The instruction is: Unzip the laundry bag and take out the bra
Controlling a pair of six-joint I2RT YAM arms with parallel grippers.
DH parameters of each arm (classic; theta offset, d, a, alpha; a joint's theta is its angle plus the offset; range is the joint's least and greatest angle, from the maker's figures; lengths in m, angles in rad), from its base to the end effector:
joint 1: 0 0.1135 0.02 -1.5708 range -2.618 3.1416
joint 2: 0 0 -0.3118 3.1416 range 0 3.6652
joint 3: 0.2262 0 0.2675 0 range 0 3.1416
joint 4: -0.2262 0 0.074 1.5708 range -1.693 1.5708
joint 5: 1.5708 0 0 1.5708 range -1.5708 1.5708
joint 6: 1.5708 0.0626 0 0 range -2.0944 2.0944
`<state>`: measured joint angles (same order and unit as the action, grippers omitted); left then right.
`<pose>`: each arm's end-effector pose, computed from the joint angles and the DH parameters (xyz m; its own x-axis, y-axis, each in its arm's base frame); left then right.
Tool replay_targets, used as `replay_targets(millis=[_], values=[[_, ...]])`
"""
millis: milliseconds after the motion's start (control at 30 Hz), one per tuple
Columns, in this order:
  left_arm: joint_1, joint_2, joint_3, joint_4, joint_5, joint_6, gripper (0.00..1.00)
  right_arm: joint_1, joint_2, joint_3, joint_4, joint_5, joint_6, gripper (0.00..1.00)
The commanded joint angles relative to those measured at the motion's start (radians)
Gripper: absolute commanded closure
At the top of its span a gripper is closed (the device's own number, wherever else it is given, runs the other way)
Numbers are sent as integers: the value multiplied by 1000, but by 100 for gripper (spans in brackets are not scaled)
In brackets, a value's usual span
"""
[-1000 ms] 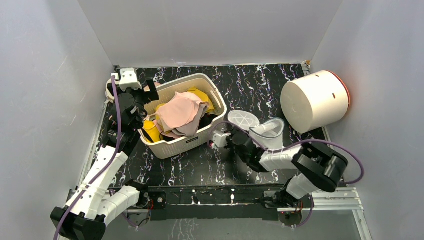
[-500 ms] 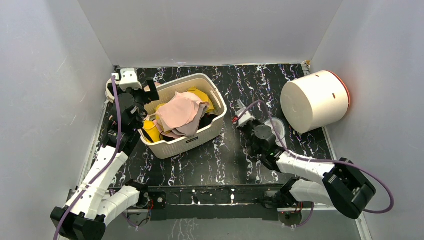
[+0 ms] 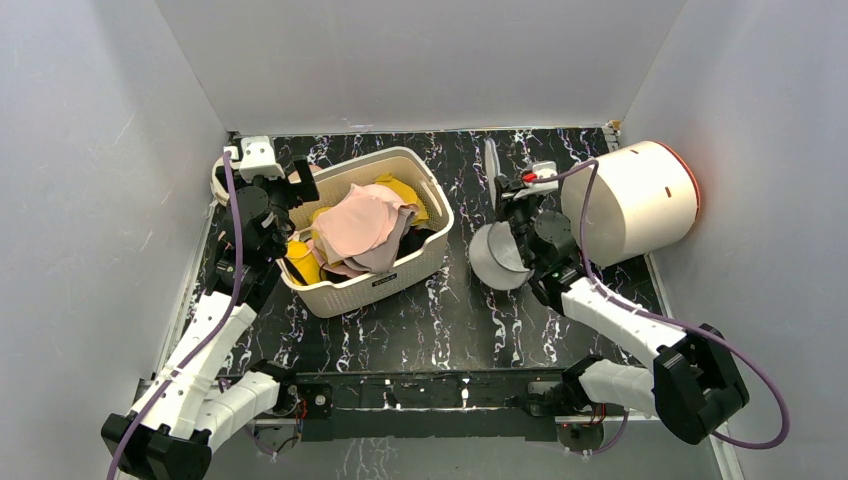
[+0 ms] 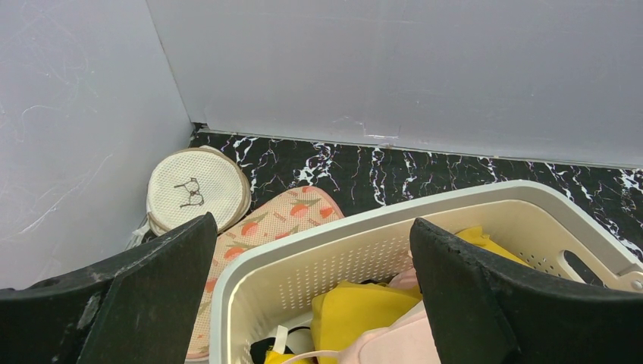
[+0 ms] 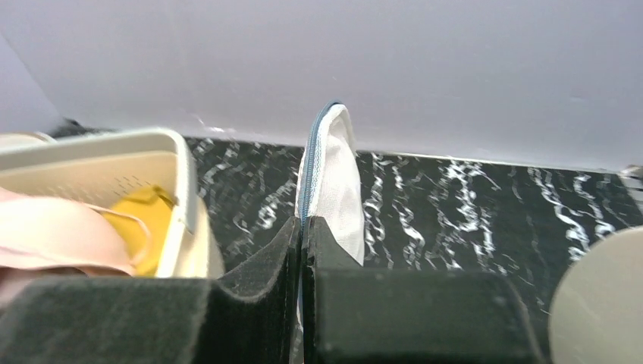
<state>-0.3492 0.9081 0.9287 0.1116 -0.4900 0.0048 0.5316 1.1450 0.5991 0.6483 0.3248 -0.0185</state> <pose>0.2127 -0.0461 0.4417 0.1232 -0.0403 -0.9916 -0.1371 0.9889 -0.0573 0.2496 0.1236 0.3270 0.0919 0.0337 -0.9952 -0.2051 0.9786 0.0142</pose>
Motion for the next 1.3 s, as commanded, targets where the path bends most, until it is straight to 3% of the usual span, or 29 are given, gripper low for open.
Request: replay_targets(millis=[0,333,467,667,1000,1267], values=[[-3,-13,-2,27,0,-2,2,-7,-16,84,38,-52,179,100],[-3,-11,-3,26,5,-5,2,-7,-125,79,-288,-27,496,100],[-3,-9,-1,23,8,-6,2,-7,-202,48,-408,-13,720,100],[-3,-9,0,21,9,-8,2,-8,-291,-58,-415,-58,900,100],[-4,-7,0,19,15,-12,2,-7,-414,-38,-857,138,1047,100],[-3,-2,-1,19,13,-13,2,-7,-415,-51,-1025,145,1042,100]])
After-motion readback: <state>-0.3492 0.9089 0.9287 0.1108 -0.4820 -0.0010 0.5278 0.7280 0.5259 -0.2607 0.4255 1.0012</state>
